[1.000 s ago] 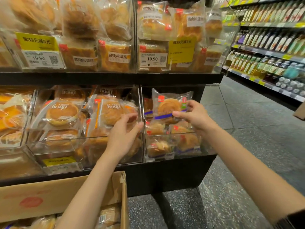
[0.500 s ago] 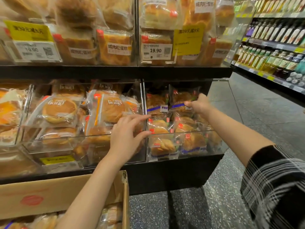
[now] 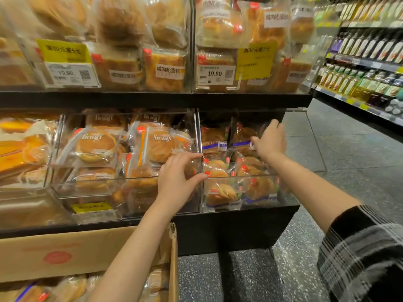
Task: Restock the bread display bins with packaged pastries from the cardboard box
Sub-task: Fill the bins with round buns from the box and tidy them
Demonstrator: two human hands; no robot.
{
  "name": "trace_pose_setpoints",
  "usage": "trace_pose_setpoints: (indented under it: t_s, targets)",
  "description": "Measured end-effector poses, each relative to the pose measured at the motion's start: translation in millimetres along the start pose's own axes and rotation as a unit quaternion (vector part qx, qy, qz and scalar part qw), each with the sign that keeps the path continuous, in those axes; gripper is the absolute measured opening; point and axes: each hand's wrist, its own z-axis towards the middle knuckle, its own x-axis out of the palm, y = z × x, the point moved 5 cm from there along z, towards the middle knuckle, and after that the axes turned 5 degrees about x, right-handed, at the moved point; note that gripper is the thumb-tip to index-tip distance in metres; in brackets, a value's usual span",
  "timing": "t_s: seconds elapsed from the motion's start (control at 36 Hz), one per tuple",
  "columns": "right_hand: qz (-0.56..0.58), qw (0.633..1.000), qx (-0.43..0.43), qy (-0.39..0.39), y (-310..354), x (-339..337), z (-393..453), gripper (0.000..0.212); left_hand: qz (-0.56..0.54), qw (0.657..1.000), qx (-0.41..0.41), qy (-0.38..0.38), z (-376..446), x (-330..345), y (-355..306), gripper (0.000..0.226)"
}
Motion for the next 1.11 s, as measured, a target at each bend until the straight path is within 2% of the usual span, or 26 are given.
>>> trace_pose_setpoints:
  t_s: [0.08,0.19,0.25,0.33,0.42,0.47,0.56,0.64,0.69,0.75,0.81,0.89,0.94,1.03,1.11]
  targets:
    - [0.062,0.998,0.013,-0.003,5.5,-15.5,-25.7,0.046,-0.071,0.997,0.004,-0.013,-3.6,-3.2,0.0,0.047]
    - [0.146,0.989,-0.036,0.008,16.8,-34.0,-77.1,0.029,-0.171,0.985,-0.009,-0.031,-8.3,-17.5,-2.3,0.045]
    - [0.167,0.983,-0.065,0.037,23.9,-37.6,-106.4,0.024,-0.21,0.976,-0.011,-0.059,-11.7,-28.2,-6.6,0.041]
    - [0.166,0.973,-0.136,0.082,39.9,-36.3,-144.7,0.023,-0.213,0.973,-0.011,-0.091,-19.1,-44.6,-11.0,0.034]
    - [0.174,0.95,-0.206,0.156,63.4,-35.9,-174.1,0.019,-0.208,0.97,-0.014,-0.126,-33.1,-62.1,-7.5,0.027]
    - [0.211,0.934,-0.217,0.19,77.5,-39.2,-190.6,0.015,-0.213,0.967,-0.025,-0.135,-43.7,-73.2,-1.2,0.025]
    - [0.241,0.914,-0.221,0.241,91.0,-37.6,-212.6,0.014,-0.217,0.973,-0.057,-0.054,-53.1,-82.1,12.4,0.025]
    - [0.217,0.896,-0.216,0.32,94.9,-21.0,-238.8,0.019,-0.134,0.975,-0.13,0.124,-68.4,-90.5,35.0,0.025]
    - [0.18,0.883,-0.217,0.376,92.0,-5.9,-258.1,0.021,-0.046,0.946,-0.183,0.262,-87.0,-94.6,51.3,0.03]
    - [0.125,0.866,-0.241,0.419,85.6,9.6,-276.9,0.02,0.051,0.897,-0.219,0.381,-108.4,-96.9,67.4,0.041]
    - [0.078,0.844,-0.271,0.457,79.7,24.2,-294.6,0.02,0.128,0.839,-0.261,0.461,-129.5,-99.0,83.3,0.054]
    - [-0.007,0.8,-0.305,0.517,75.5,49.7,-319.7,0.023,0.189,0.768,-0.31,0.527,-157.1,-103.6,98.4,0.057]
    - [-0.057,0.771,-0.326,0.544,75.7,67.3,-335.9,0.025,0.215,0.741,-0.306,0.558,-171.7,-103.6,109.6,0.055]
    - [-0.128,0.731,-0.347,0.574,74.0,93.5,-362.3,0.027,0.24,0.723,-0.29,0.579,-188.2,-103.3,128.6,0.059]
    - [-0.176,0.699,-0.352,0.597,69.8,117.7,-386.2,0.029,0.259,0.726,-0.274,0.575,-195.6,-106.6,144.8,0.062]
